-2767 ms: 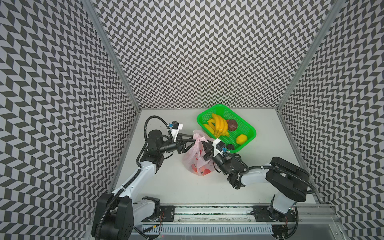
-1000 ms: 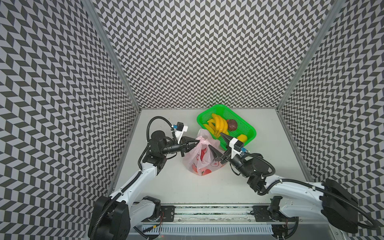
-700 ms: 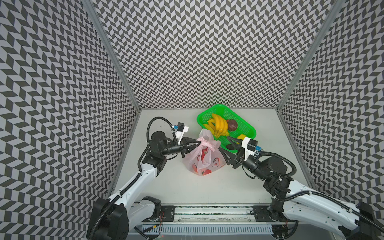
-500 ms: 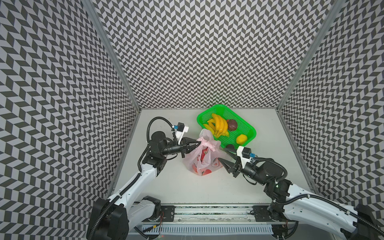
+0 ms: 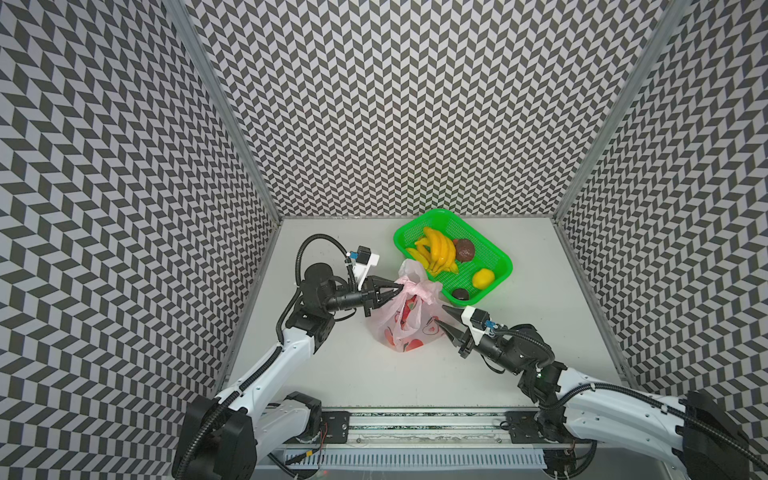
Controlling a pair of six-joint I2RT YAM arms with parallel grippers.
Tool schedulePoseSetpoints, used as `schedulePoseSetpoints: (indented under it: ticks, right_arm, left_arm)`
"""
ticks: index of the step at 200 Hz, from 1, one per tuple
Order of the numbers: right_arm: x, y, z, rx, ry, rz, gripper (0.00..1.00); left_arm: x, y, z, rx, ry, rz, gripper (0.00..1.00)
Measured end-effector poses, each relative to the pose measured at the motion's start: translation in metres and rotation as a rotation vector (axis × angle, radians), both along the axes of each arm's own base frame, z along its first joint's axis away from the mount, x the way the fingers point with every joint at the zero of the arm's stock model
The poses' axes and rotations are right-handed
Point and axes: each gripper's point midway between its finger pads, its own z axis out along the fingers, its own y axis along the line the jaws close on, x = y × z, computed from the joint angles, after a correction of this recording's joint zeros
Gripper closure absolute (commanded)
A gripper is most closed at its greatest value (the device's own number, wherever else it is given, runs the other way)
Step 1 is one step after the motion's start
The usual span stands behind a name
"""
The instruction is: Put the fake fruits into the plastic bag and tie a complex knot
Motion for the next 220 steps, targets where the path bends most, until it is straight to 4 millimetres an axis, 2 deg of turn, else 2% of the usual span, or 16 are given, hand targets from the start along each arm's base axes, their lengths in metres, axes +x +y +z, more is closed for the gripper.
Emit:
schedulePoseSetpoints:
  ticks: [75, 108, 220]
  right_arm:
    - [0.013, 0.016, -0.002, 0.002, -0.023, -0.007, 0.69]
    - [0.016, 0.015, 0.004, 0.018, -0.037, -0.026, 0.69]
    - [0.030, 0.011, 0.006, 0.025, -0.029, -0.105, 0.71]
  left_arm:
    - [0.000, 0.000, -0.002, 0.002, 0.006, 0.000, 1.00]
    - [0.001, 0.000, -0.003, 0.004, 0.010, 0.000, 1.00]
    - [0.002, -0.001, -0.006, 0.008, 0.020, 0.000, 1.00]
